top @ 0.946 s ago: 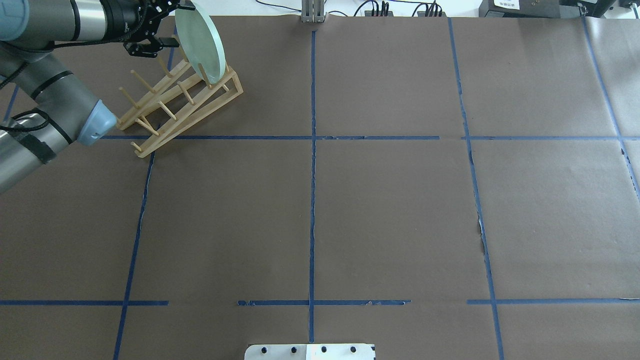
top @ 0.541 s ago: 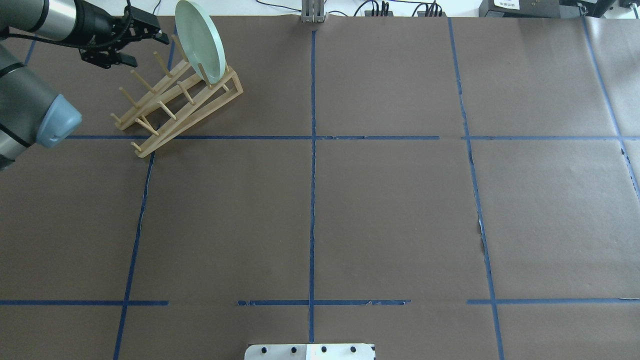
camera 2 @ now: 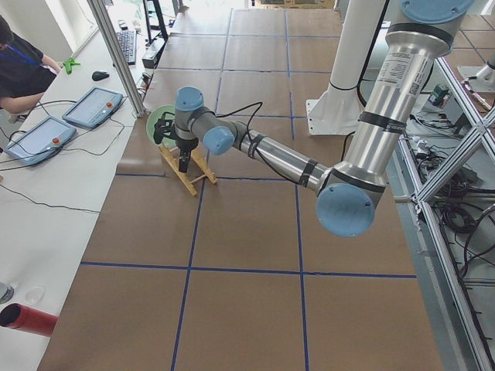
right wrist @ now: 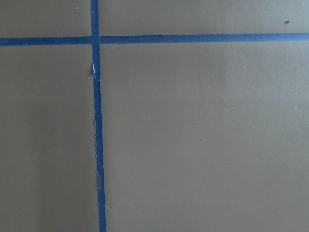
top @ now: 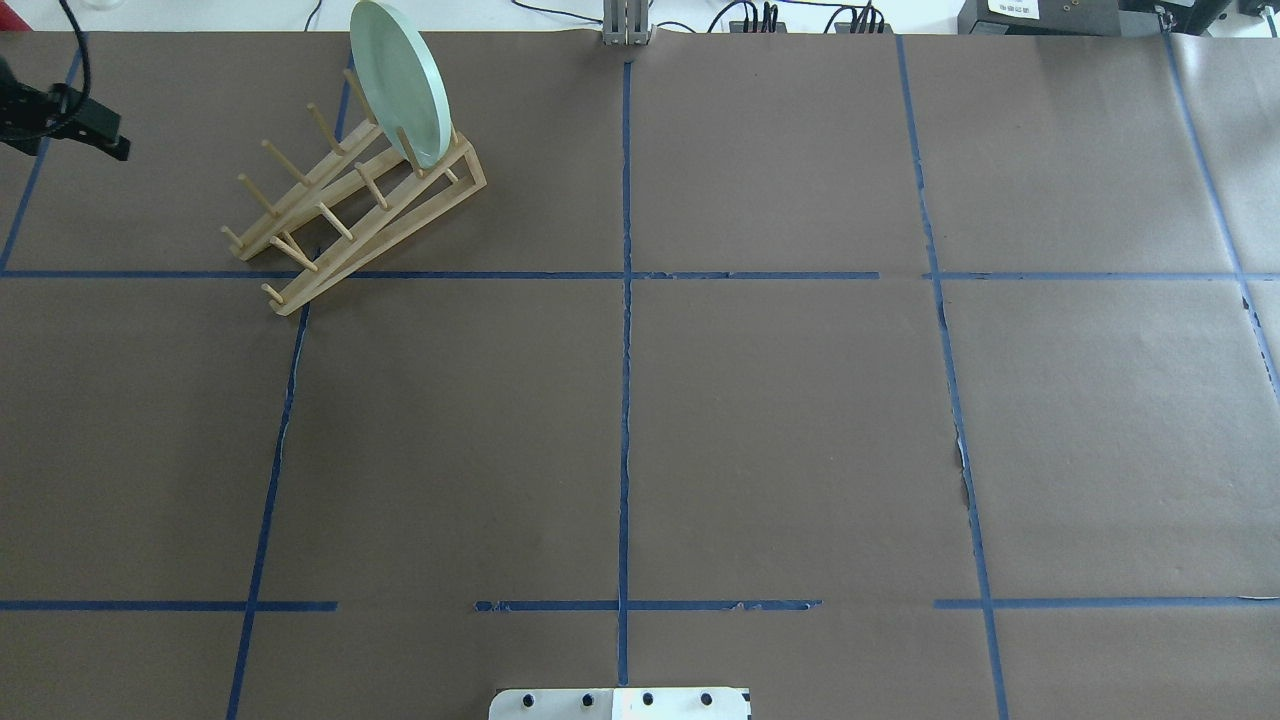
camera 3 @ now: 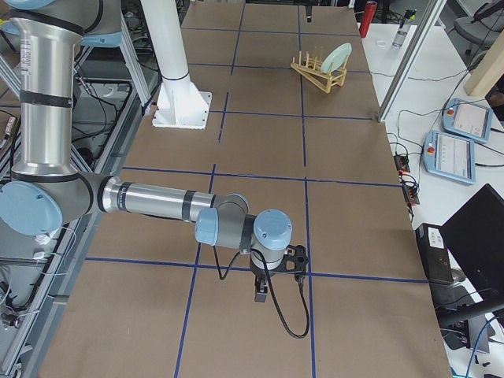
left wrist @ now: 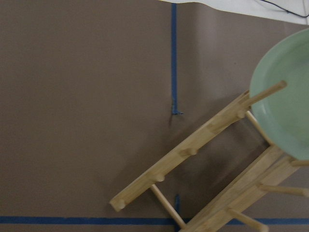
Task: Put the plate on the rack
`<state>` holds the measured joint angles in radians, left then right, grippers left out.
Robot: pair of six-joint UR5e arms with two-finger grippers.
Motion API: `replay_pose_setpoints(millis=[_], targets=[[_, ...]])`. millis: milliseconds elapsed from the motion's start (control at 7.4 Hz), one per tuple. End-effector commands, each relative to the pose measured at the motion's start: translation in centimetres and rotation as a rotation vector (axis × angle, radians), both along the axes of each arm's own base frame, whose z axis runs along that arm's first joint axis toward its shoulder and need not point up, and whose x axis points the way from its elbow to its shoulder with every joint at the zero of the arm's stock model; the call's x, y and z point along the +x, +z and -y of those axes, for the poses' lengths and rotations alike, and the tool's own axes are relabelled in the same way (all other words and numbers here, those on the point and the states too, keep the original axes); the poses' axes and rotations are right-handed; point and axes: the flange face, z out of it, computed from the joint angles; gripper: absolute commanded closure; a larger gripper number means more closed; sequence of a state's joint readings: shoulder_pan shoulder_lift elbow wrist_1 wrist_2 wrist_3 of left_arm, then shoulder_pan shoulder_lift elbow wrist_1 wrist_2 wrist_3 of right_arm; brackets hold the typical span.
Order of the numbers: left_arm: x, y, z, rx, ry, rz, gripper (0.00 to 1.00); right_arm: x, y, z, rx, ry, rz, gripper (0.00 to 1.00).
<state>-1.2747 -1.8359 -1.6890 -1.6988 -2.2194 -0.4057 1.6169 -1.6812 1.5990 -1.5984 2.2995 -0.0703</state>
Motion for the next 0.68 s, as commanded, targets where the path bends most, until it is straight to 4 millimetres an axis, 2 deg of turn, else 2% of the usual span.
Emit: replay_pose_setpoints(millis=[0,135,270,405,541], targets=[[-11.8,6.9,-1.7,-0.036,0.090,0.114,0.00,0.1,0.0,0.0,0.000,0.001,0.000,0.00],[-14.1,11.9,-5.2,-0.123,0.065,0.063,0.00,0.0,0.0,0.0,0.000,0.000,0.000,0.00],[-14.4,15.7,-6.2,-0.164,0.062,0.039,0.00,0.1,0.0,0.0,0.000,0.001,0.000,0.00],[-14.4,17.8,-6.5,-0.189,0.063,0.038,0.00,0.1,0.0,0.0,0.000,0.001,0.000,0.00],[-14.3,18.3,-7.2,-0.200,0.068,0.008,0.00,0.1,0.0,0.0,0.000,0.001,0.000,0.00]])
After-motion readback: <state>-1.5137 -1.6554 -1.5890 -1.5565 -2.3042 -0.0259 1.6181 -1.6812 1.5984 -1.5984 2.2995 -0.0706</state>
